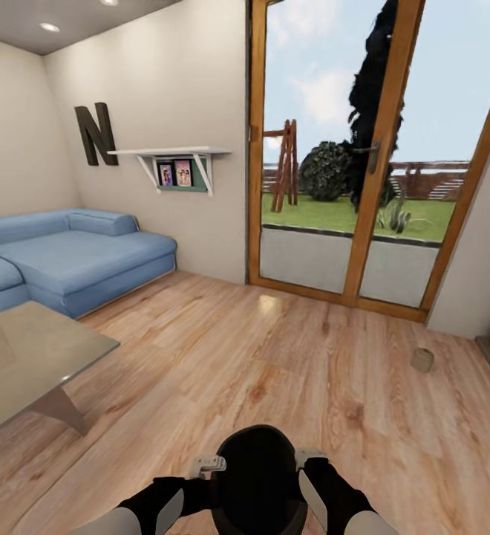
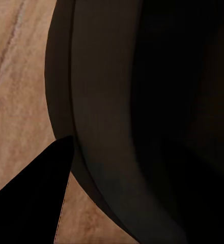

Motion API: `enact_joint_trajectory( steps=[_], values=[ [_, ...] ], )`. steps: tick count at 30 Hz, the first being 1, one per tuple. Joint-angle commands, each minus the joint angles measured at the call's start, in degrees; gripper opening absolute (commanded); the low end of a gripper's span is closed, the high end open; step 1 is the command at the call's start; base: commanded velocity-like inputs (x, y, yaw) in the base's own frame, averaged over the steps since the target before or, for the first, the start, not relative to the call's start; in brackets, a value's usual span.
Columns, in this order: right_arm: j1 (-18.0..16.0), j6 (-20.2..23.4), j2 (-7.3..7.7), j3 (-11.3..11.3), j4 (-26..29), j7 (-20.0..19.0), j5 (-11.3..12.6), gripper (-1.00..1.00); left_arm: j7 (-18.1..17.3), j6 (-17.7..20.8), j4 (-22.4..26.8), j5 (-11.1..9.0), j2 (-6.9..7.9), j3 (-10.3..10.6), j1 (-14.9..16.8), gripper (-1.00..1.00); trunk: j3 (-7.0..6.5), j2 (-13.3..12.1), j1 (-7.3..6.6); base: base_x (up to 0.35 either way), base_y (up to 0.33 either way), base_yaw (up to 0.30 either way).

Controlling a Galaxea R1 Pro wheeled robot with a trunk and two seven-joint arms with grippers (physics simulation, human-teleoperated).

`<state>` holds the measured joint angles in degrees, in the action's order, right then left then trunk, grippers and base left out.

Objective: Place each of the two pumpkins and all three candles from the living room inside a cabinet in the living room (use any cabinet), then make sure every cabinet is closed, and position the cauldron so it is next to a table in the living room.

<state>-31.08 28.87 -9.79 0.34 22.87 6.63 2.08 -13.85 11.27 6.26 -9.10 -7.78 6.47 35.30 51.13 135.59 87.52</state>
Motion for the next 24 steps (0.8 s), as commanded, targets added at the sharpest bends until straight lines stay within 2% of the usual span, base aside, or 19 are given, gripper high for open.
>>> enact_joint_trajectory(
  steps=[1, 24],
  values=[
    [-0.04, 0.05, 0.03, 0.28, 0.51, 0.49, -1.46, -1.00, 0.05, 0.24, -0.11, 0.58, 0.04, -0.23, 0.03, -1.00, 0.05, 0.03, -0.02, 0.000, 0.000, 0.274],
    [-0.04, 0.05, 0.03, 0.28, 0.51, 0.49, -1.46, -1.00, 0.05, 0.24, -0.11, 0.58, 0.04, -0.23, 0.03, -1.00, 0.05, 0.03, -0.02, 0.000, 0.000, 0.271]
  ],
)
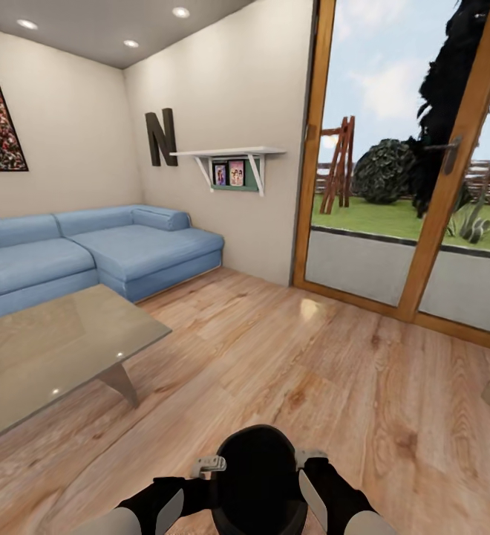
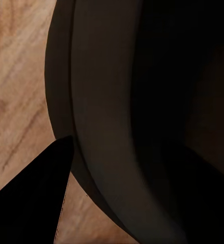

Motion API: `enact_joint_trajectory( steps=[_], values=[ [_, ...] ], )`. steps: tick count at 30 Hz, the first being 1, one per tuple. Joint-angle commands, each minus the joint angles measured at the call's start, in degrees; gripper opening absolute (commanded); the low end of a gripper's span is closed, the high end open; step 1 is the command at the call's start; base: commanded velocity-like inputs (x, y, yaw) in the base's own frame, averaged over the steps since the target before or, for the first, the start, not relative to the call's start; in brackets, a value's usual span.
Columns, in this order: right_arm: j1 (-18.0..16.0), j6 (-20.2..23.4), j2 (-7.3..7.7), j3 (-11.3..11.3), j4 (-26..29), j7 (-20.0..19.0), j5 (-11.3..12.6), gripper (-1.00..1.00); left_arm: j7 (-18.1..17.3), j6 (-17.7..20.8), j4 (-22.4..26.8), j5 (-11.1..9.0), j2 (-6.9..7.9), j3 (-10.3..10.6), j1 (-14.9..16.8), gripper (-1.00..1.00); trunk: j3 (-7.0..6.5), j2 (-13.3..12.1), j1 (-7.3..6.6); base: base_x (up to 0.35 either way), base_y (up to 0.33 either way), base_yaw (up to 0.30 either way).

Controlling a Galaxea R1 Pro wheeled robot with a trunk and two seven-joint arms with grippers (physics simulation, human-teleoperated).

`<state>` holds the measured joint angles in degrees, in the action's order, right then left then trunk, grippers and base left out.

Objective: Place each of the two pumpkins and all three candles from the living room inside a cabinet in the living room (use any cabinet), then make sure every cabinet is closed, and position the cauldron so it is next to a table in the living room.

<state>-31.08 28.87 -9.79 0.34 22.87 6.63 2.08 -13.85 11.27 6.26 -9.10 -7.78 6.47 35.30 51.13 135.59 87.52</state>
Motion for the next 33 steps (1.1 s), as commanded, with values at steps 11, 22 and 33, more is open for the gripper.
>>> enact_joint_trajectory(
  steps=[11, 22, 33],
  values=[
    [-0.04, 0.05, 0.03, 0.28, 0.51, 0.49, -1.46, -1.00, 0.05, 0.24, -0.11, 0.57, 0.05, -0.23, 0.03, -1.00, 0.05, 0.03, -0.02, 0.000, 0.000, 0.265],
    [-0.04, 0.05, 0.03, 0.28, 0.51, 0.49, -1.46, -1.00, 0.05, 0.24, -0.11, 0.57, 0.05, -0.23, 0.03, -1.00, 0.05, 0.03, -0.02, 0.000, 0.000, 0.262],
    [-0.04, 0.05, 0.03, 0.28, 0.51, 0.49, -1.46, -1.00, 0.05, 0.24, -0.11, 0.57, 0.05, -0.23, 0.03, -1.00, 0.05, 0.03, -0.02, 0.000, 0.000, 0.254]
  ],
)
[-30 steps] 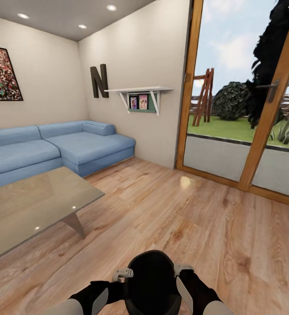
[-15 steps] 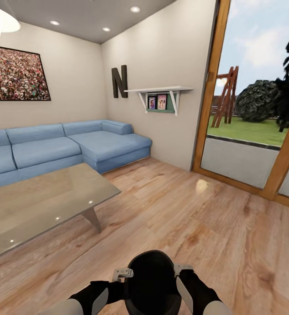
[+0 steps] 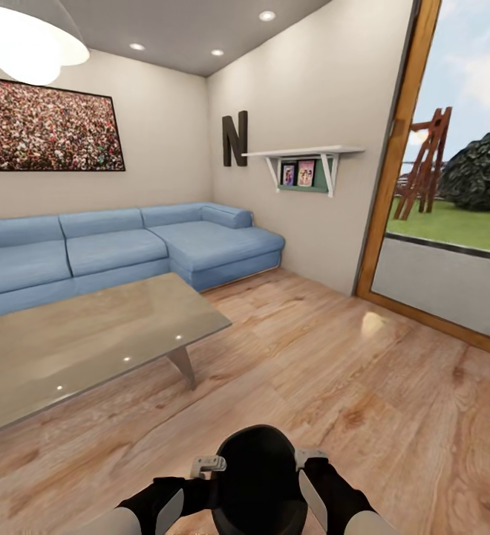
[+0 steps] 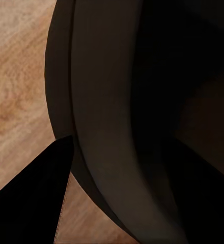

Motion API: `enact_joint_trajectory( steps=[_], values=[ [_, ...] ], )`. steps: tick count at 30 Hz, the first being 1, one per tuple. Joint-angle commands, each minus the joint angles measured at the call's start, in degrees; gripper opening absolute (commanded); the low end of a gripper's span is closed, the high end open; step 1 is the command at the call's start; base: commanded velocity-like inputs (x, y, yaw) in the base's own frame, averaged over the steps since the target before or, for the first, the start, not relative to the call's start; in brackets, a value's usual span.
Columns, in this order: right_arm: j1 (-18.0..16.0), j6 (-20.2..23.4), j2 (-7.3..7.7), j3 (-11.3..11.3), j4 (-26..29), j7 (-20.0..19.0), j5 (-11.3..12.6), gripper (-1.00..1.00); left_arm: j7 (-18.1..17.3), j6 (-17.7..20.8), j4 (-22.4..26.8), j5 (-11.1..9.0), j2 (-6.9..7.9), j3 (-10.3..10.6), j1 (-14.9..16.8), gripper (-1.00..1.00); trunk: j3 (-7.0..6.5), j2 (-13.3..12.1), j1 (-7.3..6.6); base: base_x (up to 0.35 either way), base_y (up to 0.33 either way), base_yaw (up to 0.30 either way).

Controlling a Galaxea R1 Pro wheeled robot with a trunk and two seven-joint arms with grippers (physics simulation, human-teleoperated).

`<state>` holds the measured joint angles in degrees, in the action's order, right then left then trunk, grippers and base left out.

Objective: Place each of the two pumpkins and all three candles from the living room inside a cabinet in the living room (use any cabinet), then make sure every cabinet is closed, and position the cauldron so it is next to a table in the living room.

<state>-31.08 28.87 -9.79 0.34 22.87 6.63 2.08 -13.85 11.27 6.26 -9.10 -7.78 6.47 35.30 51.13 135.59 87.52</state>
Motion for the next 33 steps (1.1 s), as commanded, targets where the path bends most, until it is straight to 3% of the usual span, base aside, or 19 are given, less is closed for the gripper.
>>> enact_joint_trajectory(
  steps=[1, 25, 33],
  values=[
    [-0.04, 0.05, 0.03, 0.28, 0.51, 0.49, -1.46, -1.00, 0.05, 0.25, -0.10, 0.57, 0.05, -0.23, 0.03, -1.00, 0.05, 0.03, -0.02, 0.000, 0.000, 0.247],
    [-0.04, 0.05, 0.03, 0.28, 0.51, 0.49, -1.46, -1.00, 0.05, 0.25, -0.10, 0.57, 0.07, -0.23, 0.03, -1.00, 0.05, 0.03, -0.02, 0.000, 0.000, 0.241],
    [-0.04, -0.02, 0.03, 0.28, 0.51, 0.49, -1.46, -1.00, 0.05, 0.25, -0.10, 0.57, 0.05, -0.23, 0.03, -1.00, 0.05, 0.03, -0.02, 0.000, 0.000, 0.069]
  ],
)
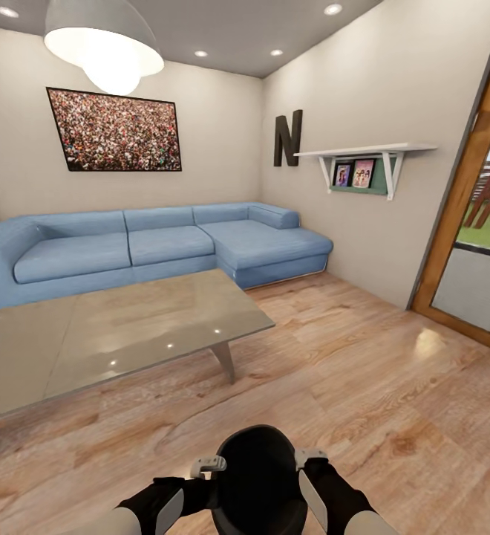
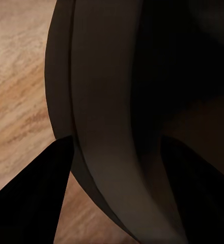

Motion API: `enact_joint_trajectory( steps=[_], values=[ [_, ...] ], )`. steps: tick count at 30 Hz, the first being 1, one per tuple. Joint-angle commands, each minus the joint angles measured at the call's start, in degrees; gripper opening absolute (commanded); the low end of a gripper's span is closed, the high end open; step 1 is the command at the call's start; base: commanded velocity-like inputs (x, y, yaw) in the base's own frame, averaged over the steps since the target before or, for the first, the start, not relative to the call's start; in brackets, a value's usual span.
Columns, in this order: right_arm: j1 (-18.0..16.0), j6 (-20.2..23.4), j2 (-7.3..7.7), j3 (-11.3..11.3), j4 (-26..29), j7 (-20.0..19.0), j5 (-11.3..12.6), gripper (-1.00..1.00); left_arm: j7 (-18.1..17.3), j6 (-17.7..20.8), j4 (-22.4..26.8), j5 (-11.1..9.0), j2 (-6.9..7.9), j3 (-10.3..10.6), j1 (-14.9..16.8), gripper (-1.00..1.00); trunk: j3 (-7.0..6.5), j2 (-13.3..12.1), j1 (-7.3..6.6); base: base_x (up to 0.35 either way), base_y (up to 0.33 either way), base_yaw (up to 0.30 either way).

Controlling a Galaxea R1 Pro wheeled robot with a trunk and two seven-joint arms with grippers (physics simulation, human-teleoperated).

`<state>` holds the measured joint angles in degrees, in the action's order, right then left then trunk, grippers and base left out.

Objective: Place each of the two pumpkins and all three candles from the living room inside a cabinet in the living room (use any cabinet), then make sure every cabinet is closed, and position the cauldron so it is next to a table in the living room.

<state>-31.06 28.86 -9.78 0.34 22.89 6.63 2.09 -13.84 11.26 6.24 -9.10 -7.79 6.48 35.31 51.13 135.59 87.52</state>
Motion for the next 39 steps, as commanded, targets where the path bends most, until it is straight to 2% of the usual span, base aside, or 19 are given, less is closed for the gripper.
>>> enact_joint_trajectory(
  steps=[1, 24, 39],
  values=[
    [-0.05, 0.01, 0.02, 0.27, 0.49, 0.49, -1.48, -1.00, 0.05, 0.25, -0.08, 0.58, 0.05, -0.24, 0.02, -1.00, 0.05, 0.03, -0.02, 0.000, 0.000, 0.008],
    [-0.05, -0.03, 0.02, 0.28, 0.49, 0.49, -1.48, -1.00, 0.05, 0.25, -0.07, 0.58, 0.13, -0.24, 0.02, -1.00, -0.01, 0.03, -0.02, 0.000, 0.000, 0.002],
    [-0.05, -0.03, -0.04, 0.27, 0.49, 0.49, -1.48, -1.00, 0.05, 0.25, -0.08, 0.58, 0.11, -0.24, 0.02, -1.00, -0.35, 0.03, -0.02, 0.011, 0.000, 0.208]
  ],
)
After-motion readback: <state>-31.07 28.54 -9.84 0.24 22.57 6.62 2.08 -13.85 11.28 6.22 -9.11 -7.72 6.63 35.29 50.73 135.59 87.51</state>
